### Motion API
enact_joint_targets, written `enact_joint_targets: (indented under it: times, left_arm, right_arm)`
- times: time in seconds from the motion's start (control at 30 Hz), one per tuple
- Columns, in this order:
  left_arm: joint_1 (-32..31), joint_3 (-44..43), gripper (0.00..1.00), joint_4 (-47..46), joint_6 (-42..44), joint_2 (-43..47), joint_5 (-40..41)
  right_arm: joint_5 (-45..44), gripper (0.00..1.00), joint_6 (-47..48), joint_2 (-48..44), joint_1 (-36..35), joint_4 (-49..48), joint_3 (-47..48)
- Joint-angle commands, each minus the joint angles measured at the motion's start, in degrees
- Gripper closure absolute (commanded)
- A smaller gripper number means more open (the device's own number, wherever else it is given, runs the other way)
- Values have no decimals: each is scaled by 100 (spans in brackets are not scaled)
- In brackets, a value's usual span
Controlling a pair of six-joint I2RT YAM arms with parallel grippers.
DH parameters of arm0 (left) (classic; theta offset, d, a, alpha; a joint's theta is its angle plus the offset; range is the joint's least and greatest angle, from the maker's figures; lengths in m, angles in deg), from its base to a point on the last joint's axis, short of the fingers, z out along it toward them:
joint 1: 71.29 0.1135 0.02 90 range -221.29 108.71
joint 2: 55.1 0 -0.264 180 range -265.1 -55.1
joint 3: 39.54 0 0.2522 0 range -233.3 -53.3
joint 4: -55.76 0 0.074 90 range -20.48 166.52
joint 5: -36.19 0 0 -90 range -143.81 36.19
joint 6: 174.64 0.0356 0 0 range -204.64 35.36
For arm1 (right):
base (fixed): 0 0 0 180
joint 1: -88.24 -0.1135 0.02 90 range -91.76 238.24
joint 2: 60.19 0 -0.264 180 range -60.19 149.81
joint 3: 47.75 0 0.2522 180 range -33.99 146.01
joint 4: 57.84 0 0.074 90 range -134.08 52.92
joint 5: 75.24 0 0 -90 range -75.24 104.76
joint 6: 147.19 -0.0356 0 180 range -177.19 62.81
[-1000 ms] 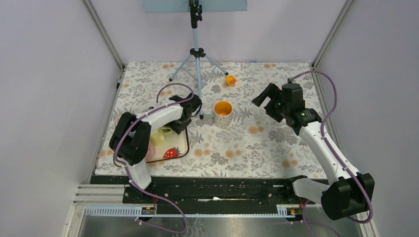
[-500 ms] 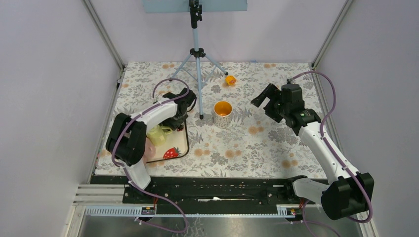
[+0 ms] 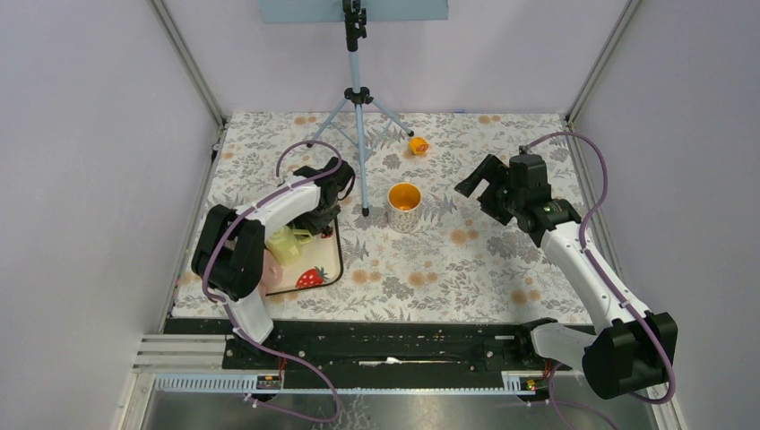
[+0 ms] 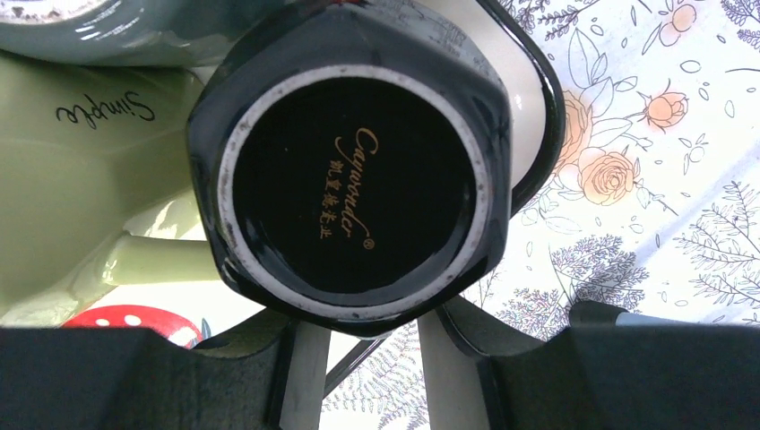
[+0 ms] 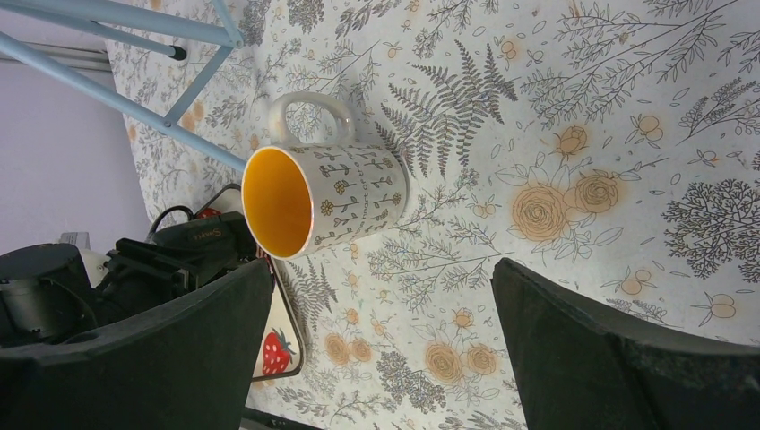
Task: Turn the mug right side up
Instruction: Turn over the cup on the tray.
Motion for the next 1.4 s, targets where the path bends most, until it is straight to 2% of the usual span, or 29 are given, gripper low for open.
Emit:
enact_joint_targets:
  times: [0.0,0.17,0.27,0.33,0.43,0.77,1.07,1.37]
  left_arm:
    - [68,-114,58,-37,-29,-29,15]
    - [107,-123,59,-56,-14,-97,14]
    - [108,-148,64,-86,19,-89,3]
    - [109,-168,74,-85,44,-93,-14]
    - [112,-164,100,-83,67,-75,-38]
    - [99,-88,100,-445,614,255,-244]
    - [101,36,100,-845,1189,775,-285]
    - [99,-10,100,-926,1761,1218,-339]
  right_arm:
    - [-22,0,26,-105,-55,-182,-14]
    - [-25,0,13,-143,-54,-156,-40]
    - [-62,0,25,-195,-55,-127,-49]
    - [-79,0,35,-220,-55,-100,-49]
    - [-93,0,40,-265,-55,-77,-71]
    - [-18,0,80,-365,-54,-200,-108]
    - [577,0,92,-434,-56,-704,-260]
    - [926,0,273,-320,-55,-709,-39]
